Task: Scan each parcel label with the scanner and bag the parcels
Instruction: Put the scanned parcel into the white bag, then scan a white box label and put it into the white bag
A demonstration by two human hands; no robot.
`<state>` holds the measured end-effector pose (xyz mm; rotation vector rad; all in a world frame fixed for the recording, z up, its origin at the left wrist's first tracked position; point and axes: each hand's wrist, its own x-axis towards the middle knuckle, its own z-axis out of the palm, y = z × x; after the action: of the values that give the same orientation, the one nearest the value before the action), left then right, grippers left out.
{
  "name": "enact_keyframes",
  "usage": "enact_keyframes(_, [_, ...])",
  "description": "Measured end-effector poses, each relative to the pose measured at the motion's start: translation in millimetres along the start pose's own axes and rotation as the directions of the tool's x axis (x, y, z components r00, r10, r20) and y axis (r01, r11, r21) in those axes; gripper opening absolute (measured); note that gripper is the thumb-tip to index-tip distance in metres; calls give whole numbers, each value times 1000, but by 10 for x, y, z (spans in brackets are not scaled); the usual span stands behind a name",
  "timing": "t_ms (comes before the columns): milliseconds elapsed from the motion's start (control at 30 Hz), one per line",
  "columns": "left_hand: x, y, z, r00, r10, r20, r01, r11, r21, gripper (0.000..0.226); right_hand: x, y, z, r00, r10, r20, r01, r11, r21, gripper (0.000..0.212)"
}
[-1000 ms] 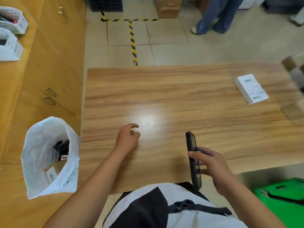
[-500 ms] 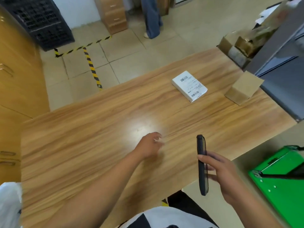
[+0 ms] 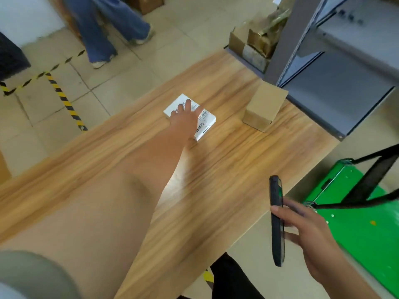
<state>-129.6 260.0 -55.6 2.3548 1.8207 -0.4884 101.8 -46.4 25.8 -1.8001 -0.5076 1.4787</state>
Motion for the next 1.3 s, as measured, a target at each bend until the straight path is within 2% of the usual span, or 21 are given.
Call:
enact_keyframes(67, [145, 49, -27, 999, -5, 52, 4, 1000, 19, 80, 17, 28, -55, 1000, 11, -4, -11, 1000, 25, 56])
enact_keyframes(167, [227, 66, -33, 996, -3, 92, -3, 998, 61, 83, 60, 42, -90, 1000, 29, 0, -29, 999, 34, 54])
enact_keyframes(267, [189, -8, -41, 990, 1, 140, -13, 997, 81, 104, 104, 35, -63, 999, 36, -23, -35, 999, 22, 56])
enact_keyframes(367, [-13, -149, -70, 979, 2, 203, -14, 998, 60, 119, 125, 3, 2, 999, 35, 0, -35, 999, 10, 43])
enact_keyframes(500, [-587, -368, 126, 966, -48, 252, 66, 996, -63, 125, 139, -19, 167, 997, 28, 65, -28, 1000, 3, 19])
enact_keyframes(600, [-1173, -519, 409, 957, -68, 281, 120, 978, -171, 125, 138, -59, 351, 988, 34, 153, -28, 999, -42, 11])
enact_keyframes(700, [-1801, -649, 728, 947, -123, 297, 190, 959, -209, 120, 140, -97, 567, 965, 52, 258, -25, 994, -107, 16])
enact_keyframes(767, [-2208, -720, 926, 933, -198, 302, 274, 932, -235, 116, 138, -115, 735, 945, 64, 322, -14, 988, -154, 23])
enact_keyframes(833, [-2597, -774, 1098, 902, -279, 328, 374, 886, -275, 118, 142, -111, 903, 923, 72, 377, 2, 981, -193, 20])
enact_keyframes(933, [-3104, -819, 1305, 834, -391, 390, 525, 779, -342, 131, 147, -79, 1139, 890, 83, 449, 33, 969, -244, 9])
enact_keyframes(1033, [-3522, -822, 1460, 741, -515, 431, 668, 630, -397, 135, 153, -17, 1349, 853, 102, 512, 47, 962, -270, 9])
enact_keyframes(1100, [-3767, -789, 1540, 657, -607, 448, 754, 511, -413, 132, 143, 44, 1480, 830, 137, 541, 58, 943, -328, 17])
enact_keyframes(1200, [-4088, -701, 1640, 479, -717, 506, 852, 241, -465, 128, 86, 119, 1626, 782, 191, 593, 79, 914, -399, 29])
enact_keyframes(1300, [-4328, -629, 1689, 324, -757, 568, 841, -44, -539, 123, 31, 137, 1759, 752, 215, 623, 120, 885, -450, 31])
